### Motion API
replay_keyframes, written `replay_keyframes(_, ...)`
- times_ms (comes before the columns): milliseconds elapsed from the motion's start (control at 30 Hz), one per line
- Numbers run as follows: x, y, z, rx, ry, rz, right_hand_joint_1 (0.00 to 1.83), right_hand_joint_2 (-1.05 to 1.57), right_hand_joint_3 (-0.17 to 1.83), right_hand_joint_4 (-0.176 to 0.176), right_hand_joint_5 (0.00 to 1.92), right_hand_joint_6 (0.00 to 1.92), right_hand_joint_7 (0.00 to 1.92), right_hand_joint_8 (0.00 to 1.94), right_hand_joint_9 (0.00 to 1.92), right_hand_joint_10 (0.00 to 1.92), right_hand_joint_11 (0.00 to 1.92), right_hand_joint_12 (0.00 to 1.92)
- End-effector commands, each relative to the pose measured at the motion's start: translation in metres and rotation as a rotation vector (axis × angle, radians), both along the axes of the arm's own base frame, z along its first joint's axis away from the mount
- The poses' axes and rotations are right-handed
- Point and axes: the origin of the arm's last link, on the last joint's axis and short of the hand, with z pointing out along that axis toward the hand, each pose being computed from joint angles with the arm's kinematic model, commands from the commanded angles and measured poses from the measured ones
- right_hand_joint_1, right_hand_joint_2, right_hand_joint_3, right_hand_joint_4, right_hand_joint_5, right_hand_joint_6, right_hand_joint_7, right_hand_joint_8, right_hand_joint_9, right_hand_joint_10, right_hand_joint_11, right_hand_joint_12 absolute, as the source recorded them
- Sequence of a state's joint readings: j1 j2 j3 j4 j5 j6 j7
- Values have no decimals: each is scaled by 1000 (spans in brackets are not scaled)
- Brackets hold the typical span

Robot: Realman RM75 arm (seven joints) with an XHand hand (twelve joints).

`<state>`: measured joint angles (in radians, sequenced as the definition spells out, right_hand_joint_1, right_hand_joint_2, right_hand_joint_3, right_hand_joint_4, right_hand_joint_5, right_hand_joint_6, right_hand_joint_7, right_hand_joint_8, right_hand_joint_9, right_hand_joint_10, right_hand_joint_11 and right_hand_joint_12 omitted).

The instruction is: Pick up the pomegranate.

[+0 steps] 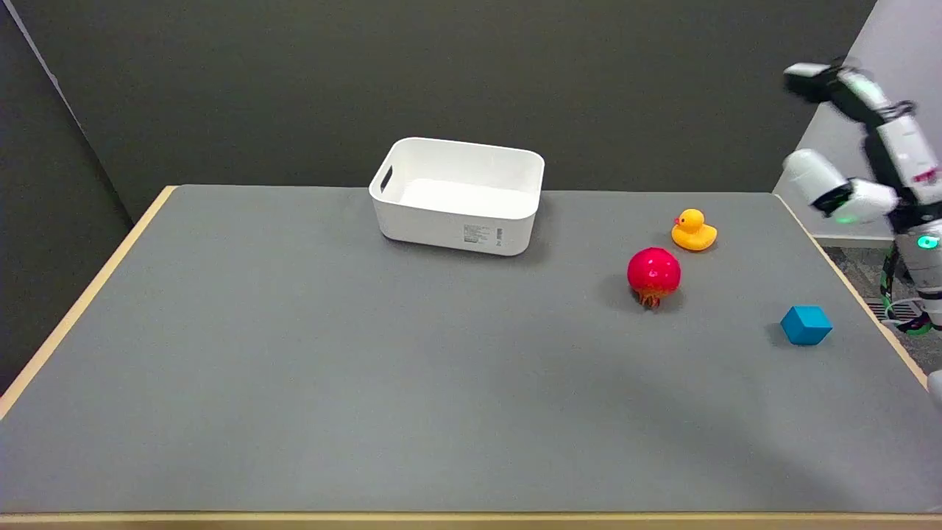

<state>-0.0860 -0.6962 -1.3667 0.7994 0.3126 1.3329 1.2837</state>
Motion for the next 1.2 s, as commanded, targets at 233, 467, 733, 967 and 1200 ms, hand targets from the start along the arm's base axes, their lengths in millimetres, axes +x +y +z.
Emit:
replay_keyframes(233,-33,-70,-36,87,377,-594,99,519,888,52,135,341,235,290,171,590,64,1182)
replay_keyframes(467,-60,-68,-44,123,399,-710,97,511,896,40,105,324,205,278,136,565,40,1160)
replay_keyframes(733,-74,-65,-43,119,408,-765,133,517,892,30,95,332,187,288,109,579,27,1128)
replay_keyframes(967,-91,-59,-25,41,375,-834,175,552,859,44,155,356,239,291,129,584,19,1154)
replay_keyframes(1200,-92,-60,-22,16,341,-814,190,560,864,47,163,363,249,295,140,587,27,1157)
